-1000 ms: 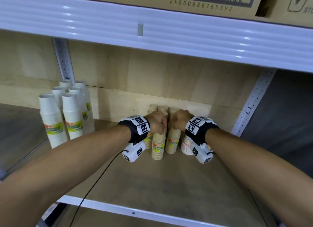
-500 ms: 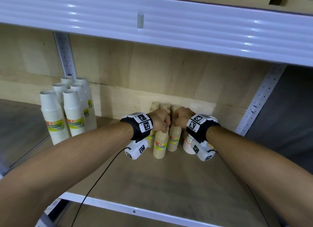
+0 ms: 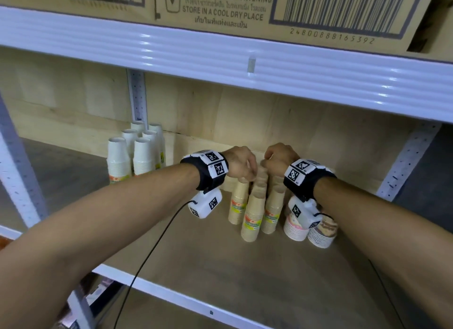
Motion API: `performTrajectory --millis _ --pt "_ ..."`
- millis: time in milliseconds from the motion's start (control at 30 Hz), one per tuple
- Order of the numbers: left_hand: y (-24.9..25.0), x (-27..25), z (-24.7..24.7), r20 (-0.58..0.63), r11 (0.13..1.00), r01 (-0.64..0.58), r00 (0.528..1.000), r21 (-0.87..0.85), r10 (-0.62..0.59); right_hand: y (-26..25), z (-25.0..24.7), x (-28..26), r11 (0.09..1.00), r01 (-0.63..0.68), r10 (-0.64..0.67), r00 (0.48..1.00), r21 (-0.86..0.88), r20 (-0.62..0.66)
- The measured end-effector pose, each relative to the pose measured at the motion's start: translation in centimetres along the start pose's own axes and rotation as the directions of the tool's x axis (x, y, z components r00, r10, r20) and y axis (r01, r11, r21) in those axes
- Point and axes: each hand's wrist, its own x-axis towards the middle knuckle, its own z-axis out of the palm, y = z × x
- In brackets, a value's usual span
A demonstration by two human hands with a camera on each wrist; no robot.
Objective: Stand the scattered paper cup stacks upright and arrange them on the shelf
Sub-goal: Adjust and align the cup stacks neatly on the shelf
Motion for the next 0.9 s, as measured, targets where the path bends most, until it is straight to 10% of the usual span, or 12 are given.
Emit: performTrajectory --millis 500,900 --pt "-10.2 -9.1 -14.2 -0.351 0.959 0.274 0.907 0.077 -0.232 -17.2 1.3 0.5 0.923 0.350 -0.353 0.936 0.162 -0.007" --pt "-17.2 -15.1 -15.9 -0.329 0.890 0.455 0.842 0.005 -0.428 -25.3 5.2 -0.5 0.863 0.429 -0.457 0.888 0.267 0.052"
